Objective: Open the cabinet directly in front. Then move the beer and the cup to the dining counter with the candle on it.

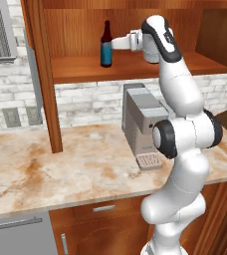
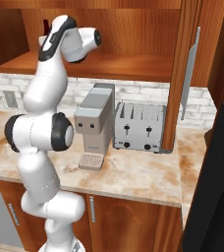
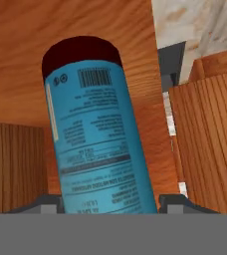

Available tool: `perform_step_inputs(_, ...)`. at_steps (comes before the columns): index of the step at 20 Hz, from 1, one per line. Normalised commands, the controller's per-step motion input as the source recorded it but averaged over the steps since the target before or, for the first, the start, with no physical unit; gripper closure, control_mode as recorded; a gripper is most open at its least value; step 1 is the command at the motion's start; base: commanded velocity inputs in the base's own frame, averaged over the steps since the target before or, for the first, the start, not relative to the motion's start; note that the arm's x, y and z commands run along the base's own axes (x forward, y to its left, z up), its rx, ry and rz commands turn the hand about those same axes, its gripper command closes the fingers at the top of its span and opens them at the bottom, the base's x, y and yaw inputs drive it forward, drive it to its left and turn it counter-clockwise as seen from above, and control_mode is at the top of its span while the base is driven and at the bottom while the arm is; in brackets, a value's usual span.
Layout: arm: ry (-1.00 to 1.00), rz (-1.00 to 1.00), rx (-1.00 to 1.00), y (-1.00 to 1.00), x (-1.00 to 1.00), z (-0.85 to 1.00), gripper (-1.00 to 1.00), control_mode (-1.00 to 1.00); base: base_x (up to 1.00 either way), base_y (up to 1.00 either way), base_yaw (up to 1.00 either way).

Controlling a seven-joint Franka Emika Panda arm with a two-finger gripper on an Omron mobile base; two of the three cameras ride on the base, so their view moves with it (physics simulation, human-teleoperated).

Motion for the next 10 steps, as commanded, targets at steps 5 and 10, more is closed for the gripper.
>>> perform_step_inputs(5, -0.2, -0.16, 0.26, -0.19, -1.0, 0.07, 1.0, -1.0, 0.0, 0.0, 0.0)
perform_step_inputs(10, 0.03, -0.11, 0.17, 0.03, -1.0, 0.58, 1.0, -1.0, 0.0, 0.0, 0.0)
